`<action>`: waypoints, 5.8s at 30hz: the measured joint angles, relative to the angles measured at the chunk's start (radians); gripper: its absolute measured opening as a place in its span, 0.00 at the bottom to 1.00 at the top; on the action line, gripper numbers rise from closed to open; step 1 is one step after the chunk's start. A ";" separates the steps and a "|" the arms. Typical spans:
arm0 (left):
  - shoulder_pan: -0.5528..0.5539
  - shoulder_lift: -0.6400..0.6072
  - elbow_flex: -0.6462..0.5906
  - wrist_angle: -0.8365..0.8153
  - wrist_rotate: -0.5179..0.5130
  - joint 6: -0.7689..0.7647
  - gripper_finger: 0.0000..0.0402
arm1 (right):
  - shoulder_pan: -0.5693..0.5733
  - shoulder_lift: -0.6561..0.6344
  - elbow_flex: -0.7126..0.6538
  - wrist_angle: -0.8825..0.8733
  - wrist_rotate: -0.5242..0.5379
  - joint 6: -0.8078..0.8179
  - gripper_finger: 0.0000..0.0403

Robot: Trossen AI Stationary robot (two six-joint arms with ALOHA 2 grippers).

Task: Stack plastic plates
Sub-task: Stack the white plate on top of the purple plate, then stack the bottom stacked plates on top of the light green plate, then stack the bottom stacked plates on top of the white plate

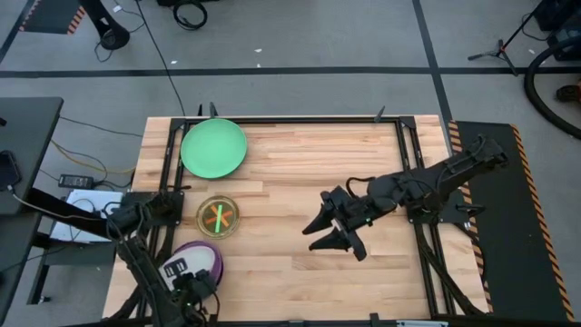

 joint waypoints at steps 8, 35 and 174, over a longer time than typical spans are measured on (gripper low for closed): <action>0.003 0.001 0.004 0.035 -0.006 -0.016 0.36 | 0.035 0.000 0.000 0.000 0.040 0.000 0.54; -0.033 -0.018 0.164 0.250 0.028 -0.145 0.65 | 0.051 0.000 0.000 -0.015 0.028 0.010 0.54; 1.317 -0.440 -0.431 0.349 -0.118 1.124 0.48 | -0.723 -0.318 0.000 -0.934 -0.173 -0.817 0.56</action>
